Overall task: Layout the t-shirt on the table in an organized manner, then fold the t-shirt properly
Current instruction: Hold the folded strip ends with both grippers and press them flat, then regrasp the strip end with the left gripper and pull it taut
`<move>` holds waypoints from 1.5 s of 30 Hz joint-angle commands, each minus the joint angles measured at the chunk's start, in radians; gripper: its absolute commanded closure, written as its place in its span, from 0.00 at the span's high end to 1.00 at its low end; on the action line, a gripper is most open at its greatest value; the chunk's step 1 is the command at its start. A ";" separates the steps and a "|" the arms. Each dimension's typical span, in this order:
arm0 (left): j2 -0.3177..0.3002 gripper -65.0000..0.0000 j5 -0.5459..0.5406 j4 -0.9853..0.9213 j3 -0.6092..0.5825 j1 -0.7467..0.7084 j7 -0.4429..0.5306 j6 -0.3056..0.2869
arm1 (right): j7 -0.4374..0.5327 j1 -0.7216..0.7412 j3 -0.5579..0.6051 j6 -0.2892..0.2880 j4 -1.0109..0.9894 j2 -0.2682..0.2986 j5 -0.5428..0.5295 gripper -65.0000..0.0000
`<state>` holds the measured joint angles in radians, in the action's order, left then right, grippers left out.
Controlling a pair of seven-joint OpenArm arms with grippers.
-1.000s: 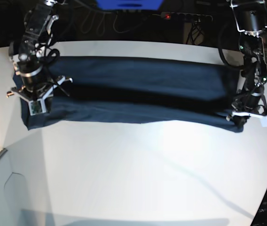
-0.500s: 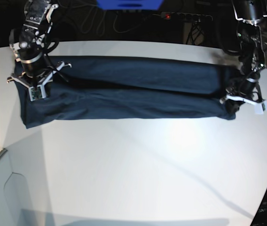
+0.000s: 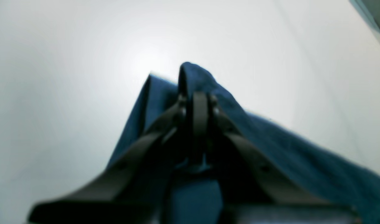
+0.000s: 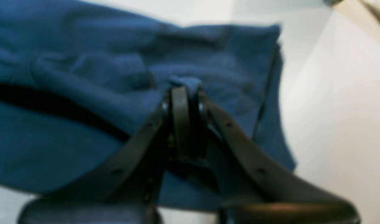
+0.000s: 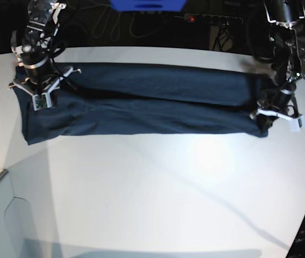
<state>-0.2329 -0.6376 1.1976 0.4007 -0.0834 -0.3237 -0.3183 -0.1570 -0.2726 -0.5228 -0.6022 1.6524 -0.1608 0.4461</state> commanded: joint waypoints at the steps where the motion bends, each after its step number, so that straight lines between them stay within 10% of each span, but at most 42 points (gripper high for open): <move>1: -0.018 0.00 -0.014 0.015 0.005 0.043 0.033 -0.014 | 0.021 0.003 0.000 0.006 0.004 0.004 -0.008 0.00; 22: -0.036 0.01 -0.014 -0.313 -0.004 0.300 0.122 -0.015 | 0.021 0.028 0.002 0.006 -0.059 0.004 -0.008 0.00; 32: -0.055 0.65 -0.014 -0.333 -0.004 0.277 0.134 -0.015 | 0.021 0.036 0.017 0.006 -0.059 0.004 -0.008 0.00; 39: -0.069 0.66 -0.003 -0.342 -0.007 0.334 0.134 -0.008 | 0.020 0.042 0.025 0.006 -0.057 0.004 -0.008 0.00; 45: -0.026 0.66 0.236 -0.347 -0.007 0.408 0.128 -0.003 | 0.020 0.043 0.025 0.006 -0.059 0.004 -0.008 0.00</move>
<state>-0.2531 -0.3893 0.8375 0.3950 0.3042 -0.2070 -0.3103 -0.1608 -0.2359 -0.4980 -0.6018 1.5764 -0.1608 0.4465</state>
